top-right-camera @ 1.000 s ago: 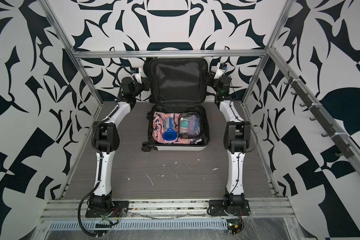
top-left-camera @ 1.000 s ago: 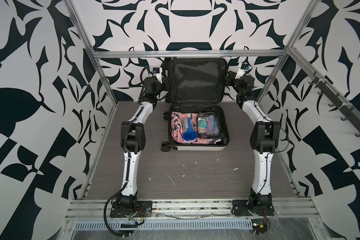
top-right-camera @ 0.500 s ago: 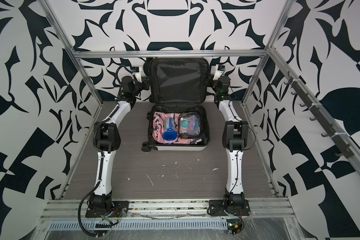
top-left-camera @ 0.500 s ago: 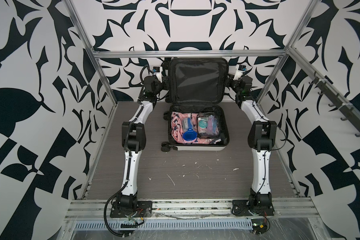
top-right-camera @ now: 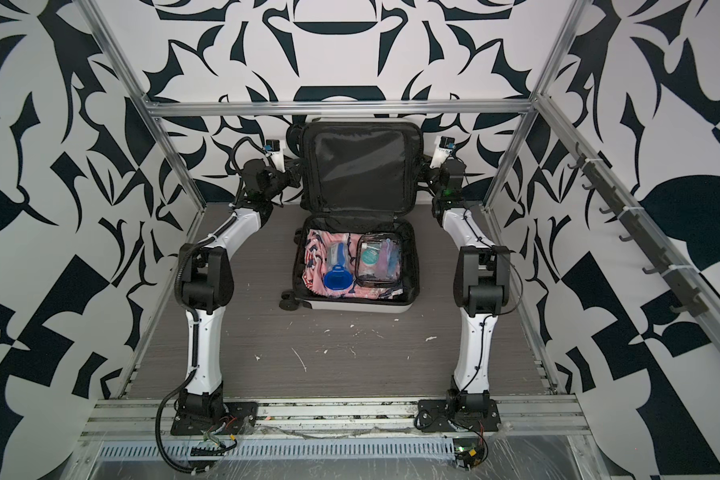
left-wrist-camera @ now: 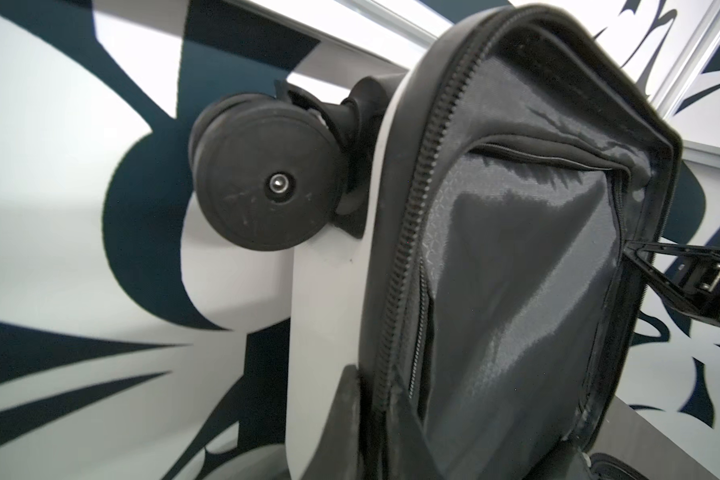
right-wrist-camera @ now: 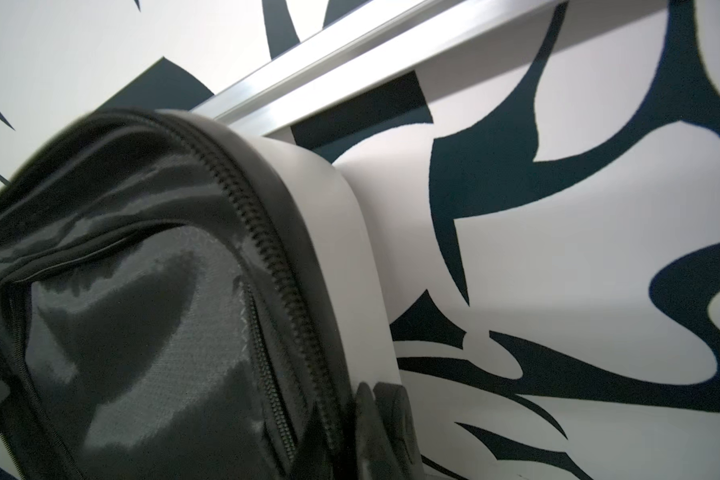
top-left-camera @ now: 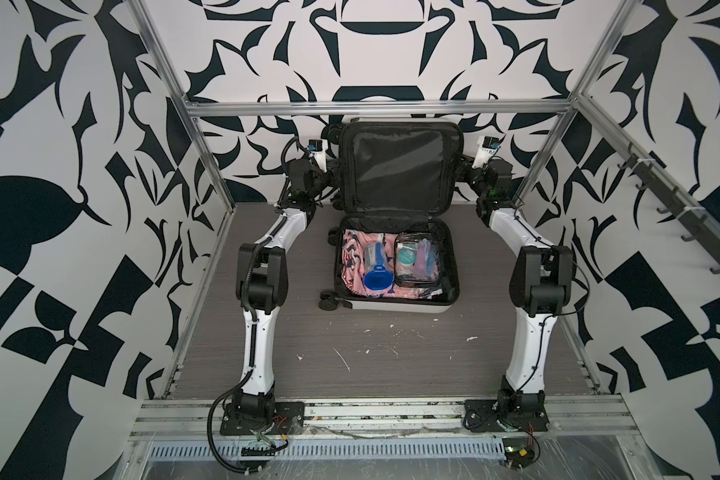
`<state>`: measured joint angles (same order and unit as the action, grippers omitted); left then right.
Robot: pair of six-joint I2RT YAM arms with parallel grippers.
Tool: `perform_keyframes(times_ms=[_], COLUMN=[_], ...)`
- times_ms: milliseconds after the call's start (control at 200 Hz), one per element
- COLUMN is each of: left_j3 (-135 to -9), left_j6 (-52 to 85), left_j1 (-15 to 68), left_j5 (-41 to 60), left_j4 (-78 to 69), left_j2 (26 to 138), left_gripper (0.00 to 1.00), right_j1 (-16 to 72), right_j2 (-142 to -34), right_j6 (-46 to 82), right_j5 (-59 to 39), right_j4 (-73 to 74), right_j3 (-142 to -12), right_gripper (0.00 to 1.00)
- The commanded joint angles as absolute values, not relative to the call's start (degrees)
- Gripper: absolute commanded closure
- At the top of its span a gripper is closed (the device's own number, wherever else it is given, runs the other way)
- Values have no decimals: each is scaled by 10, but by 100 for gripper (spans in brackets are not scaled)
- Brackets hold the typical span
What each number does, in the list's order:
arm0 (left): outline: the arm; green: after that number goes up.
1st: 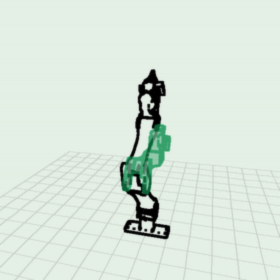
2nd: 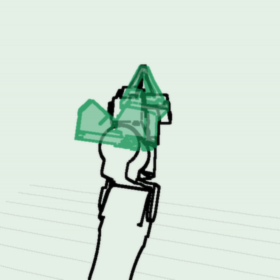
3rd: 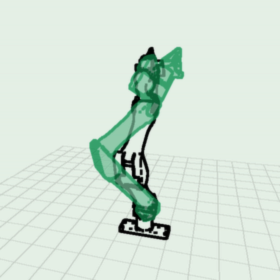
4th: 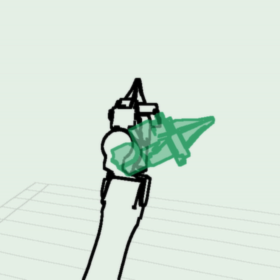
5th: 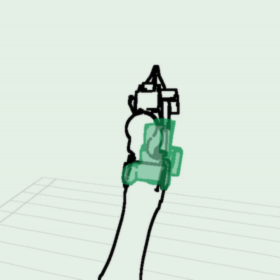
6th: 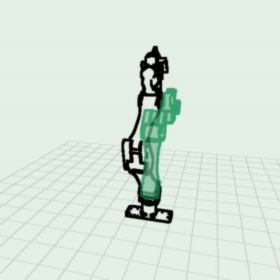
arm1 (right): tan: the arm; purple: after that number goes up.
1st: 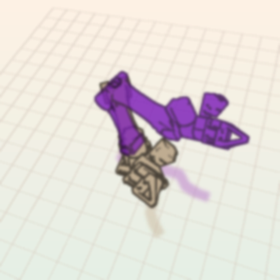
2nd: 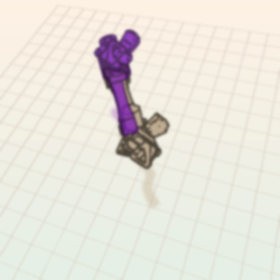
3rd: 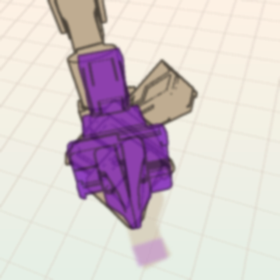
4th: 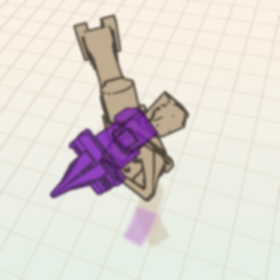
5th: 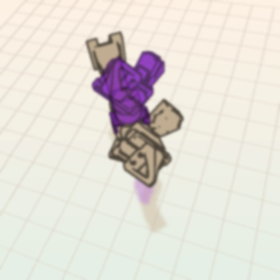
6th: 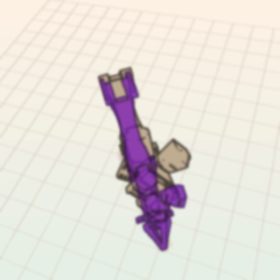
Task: Pack the luggage
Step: 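Grasp the lid's far edge with both grippers, then swing the lid over toward the robot with both grippers to close it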
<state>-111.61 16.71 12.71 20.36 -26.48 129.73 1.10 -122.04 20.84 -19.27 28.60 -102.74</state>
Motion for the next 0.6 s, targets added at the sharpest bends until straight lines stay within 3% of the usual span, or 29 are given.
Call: perform_keyframes(times_ms=[0,265,460,595], left_j3=[-1078,-977,-894,-847], left_j6=[190,165,43,30], left_j1=[141,157,201,205], left_j5=[240,221,128,94], left_j4=[-297,-318,-381,-426], left_j2=[1241,1170,1123,1096], left_gripper=[100,100,100,100], right_j1=[27,59,76,76], right_j2=[-1157,-1093,-1072,-1053], right_j6=[266,224,193,187], right_j5=[-215,-192,-181,-180], right_j4=[344,350,352,380], right_j3=[-996,-909,-890,-860], right_gripper=[100,100,100,99])
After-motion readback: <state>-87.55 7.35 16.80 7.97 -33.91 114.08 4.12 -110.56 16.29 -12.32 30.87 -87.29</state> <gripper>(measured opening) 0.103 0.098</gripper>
